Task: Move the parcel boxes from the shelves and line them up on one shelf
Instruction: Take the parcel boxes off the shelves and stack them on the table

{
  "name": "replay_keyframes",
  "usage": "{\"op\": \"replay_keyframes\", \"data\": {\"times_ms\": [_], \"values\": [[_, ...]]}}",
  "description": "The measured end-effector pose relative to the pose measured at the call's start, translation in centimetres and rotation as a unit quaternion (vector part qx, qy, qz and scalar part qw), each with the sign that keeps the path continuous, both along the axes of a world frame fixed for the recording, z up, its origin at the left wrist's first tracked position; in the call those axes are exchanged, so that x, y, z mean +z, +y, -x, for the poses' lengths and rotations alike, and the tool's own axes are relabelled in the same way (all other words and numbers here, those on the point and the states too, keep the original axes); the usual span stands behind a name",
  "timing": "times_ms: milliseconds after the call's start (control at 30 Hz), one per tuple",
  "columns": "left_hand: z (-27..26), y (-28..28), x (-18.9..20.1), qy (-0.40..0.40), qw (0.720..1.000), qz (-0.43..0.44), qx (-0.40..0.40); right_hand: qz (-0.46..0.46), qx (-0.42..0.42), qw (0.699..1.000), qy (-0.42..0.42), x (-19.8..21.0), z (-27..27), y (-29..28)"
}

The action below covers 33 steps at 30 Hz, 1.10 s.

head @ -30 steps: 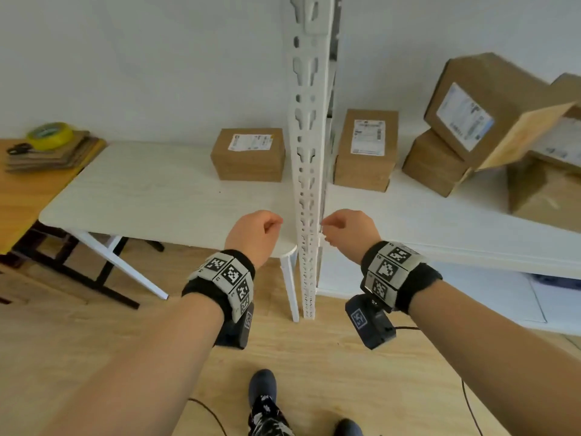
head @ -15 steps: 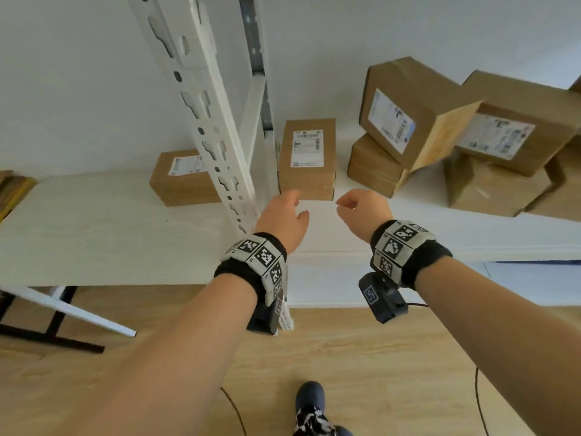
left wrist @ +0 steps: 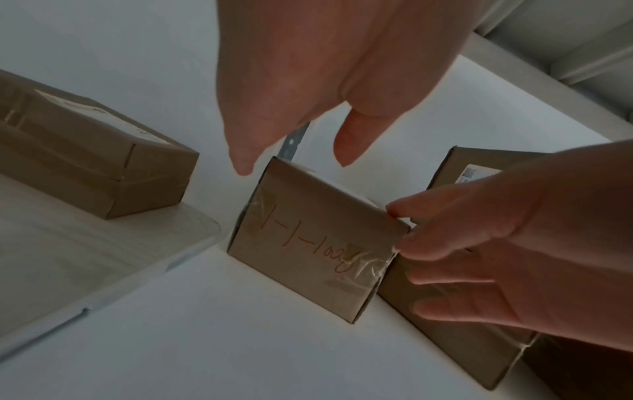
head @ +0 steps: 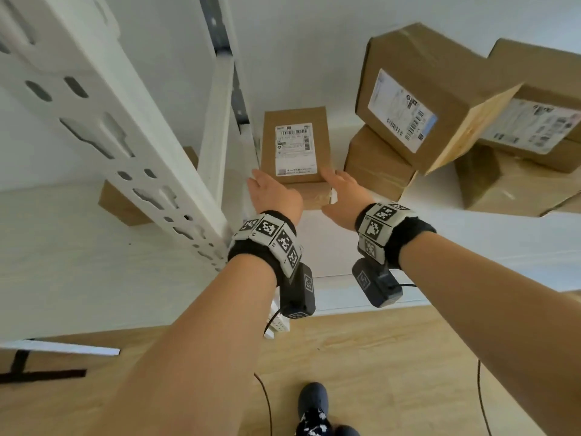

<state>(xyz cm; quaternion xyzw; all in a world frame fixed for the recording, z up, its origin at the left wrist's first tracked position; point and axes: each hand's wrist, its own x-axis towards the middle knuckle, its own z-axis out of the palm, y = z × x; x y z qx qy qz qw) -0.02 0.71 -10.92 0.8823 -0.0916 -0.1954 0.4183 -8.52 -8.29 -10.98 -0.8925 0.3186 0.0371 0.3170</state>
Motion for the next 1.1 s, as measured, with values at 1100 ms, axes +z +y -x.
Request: {"op": "replay_keyframes", "data": {"times_ms": [1100], "values": [[17.7,17.2,-3.4,-0.041,0.972,-0.15,-0.176,-0.153,-0.172,0.972,-0.036,-2.1,20.8,13.7]]}}
